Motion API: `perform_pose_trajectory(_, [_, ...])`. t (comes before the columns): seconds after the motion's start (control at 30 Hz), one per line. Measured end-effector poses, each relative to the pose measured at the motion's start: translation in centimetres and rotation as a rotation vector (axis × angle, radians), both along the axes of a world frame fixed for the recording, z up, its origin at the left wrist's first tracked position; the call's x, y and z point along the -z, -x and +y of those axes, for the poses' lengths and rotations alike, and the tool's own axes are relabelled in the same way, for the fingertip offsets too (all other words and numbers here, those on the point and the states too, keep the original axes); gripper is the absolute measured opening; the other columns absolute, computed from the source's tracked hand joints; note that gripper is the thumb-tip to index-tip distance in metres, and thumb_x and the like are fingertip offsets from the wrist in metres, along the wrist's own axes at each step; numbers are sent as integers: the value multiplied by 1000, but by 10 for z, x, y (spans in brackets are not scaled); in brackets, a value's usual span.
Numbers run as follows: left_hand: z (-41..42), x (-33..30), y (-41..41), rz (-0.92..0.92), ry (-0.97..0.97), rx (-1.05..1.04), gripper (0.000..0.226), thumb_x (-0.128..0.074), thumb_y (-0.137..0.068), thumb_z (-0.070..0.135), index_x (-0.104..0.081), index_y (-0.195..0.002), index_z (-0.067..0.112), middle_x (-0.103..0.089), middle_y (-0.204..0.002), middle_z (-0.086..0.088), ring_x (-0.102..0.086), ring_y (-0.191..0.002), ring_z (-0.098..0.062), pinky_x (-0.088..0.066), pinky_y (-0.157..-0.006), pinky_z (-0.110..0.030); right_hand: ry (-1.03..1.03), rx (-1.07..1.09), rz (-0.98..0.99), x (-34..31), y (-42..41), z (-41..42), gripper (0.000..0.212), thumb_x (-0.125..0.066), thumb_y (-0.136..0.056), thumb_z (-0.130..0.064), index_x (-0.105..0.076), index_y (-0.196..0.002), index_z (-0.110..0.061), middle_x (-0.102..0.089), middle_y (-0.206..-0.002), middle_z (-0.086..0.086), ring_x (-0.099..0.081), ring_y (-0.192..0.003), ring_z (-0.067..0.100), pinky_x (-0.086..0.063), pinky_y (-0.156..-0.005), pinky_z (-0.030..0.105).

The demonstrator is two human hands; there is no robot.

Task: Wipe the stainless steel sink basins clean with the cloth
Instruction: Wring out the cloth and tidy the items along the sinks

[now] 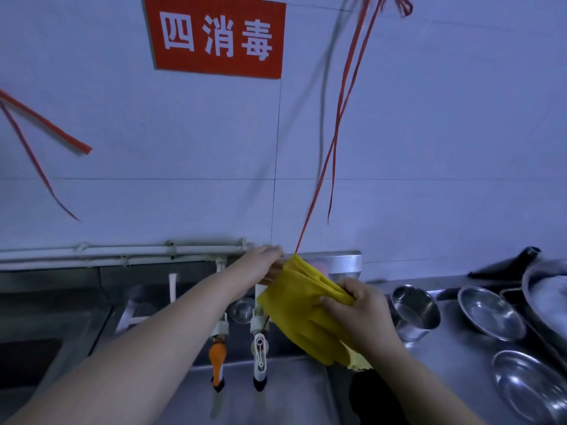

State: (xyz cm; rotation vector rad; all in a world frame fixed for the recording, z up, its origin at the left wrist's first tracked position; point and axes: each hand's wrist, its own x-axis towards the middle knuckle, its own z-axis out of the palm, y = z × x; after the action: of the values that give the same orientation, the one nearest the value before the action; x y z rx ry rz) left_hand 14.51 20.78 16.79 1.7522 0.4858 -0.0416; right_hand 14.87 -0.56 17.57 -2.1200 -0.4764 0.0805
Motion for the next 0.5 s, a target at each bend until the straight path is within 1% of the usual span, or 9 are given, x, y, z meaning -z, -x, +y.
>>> perform_pose_trajectory(0.03, [1,6,2,29,51,9,38,-40,-97,45,-65,-105,17,-66,-96,-1,-63,-86,-19,-50,-85,-34,9,4,0,3,-4,1,22,-76,-73,-22,-59,-62,-30,-60,-57,-17,-53,-56,-2,-42,-54,20])
perform_pose_trajectory(0.07, [3,12,4,56,88,22,43,-38,-96,50,-66,-104,19,-66,-98,0,-62,-90,-18,-48,-90,-36,24,13,-4,7,-7,2,23,-76,-73,-24,-58,-61,-33,-59,-56,-18,-54,-57,-2,-41,-54,19])
perform_pose_trajectory(0.13, [6,22,5,106,149,55,53,-35,-92,63,-65,-111,24,-65,-111,3,-59,-106,-16,-40,-104,-38,51,39,-15,13,-15,3,23,-76,-74,-28,-56,-63,-36,-59,-56,-14,-55,-60,0,-40,-55,19])
perform_pose_trajectory(0.17, [7,26,6,109,190,79,58,-34,-90,66,-64,-114,23,-65,-117,2,-58,-111,-17,-37,-107,-39,68,48,-19,16,-18,2,22,-75,-74,-29,-56,-65,-35,-59,-59,-12,-55,-63,2,-40,-56,20])
perform_pose_trajectory(0.23, [3,31,8,105,271,105,64,-27,-92,65,-62,-116,17,-65,-120,-6,-59,-113,-23,-40,-107,-44,117,61,-22,24,-24,1,19,-73,-77,-30,-56,-69,-33,-61,-66,-8,-57,-67,9,-41,-57,25])
perform_pose_trajectory(0.3, [-3,32,12,105,304,132,67,-19,-95,62,-59,-120,14,-63,-123,-10,-59,-114,-24,-42,-104,-44,188,61,11,35,-27,0,15,-70,-80,-28,-56,-77,-31,-63,-74,-2,-59,-76,18,-44,-64,33])
perform_pose_trajectory(0.37, [-9,32,19,109,257,196,67,-16,-93,65,-58,-121,23,-60,-128,-4,-57,-117,-17,-43,-103,-39,274,57,28,46,-28,0,15,-68,-81,-27,-58,-92,-28,-64,-87,3,-59,-90,24,-46,-71,35])
perform_pose_trajectory(0.43, [-13,30,25,106,211,230,62,-15,-90,69,-58,-118,34,-55,-132,5,-53,-117,-8,-39,-103,-33,319,53,9,55,-29,0,41,-68,-81,-26,-56,-120,-22,-63,-106,7,-55,-106,29,-43,-80,36])
perform_pose_trajectory(0.5, [-15,26,30,97,191,217,56,-13,-93,65,-54,-117,37,-49,-129,14,-48,-111,1,-33,-99,-27,323,83,-8,59,-26,0,63,-68,-82,-25,-42,-139,-18,-54,-128,10,-45,-121,29,-38,-91,37])
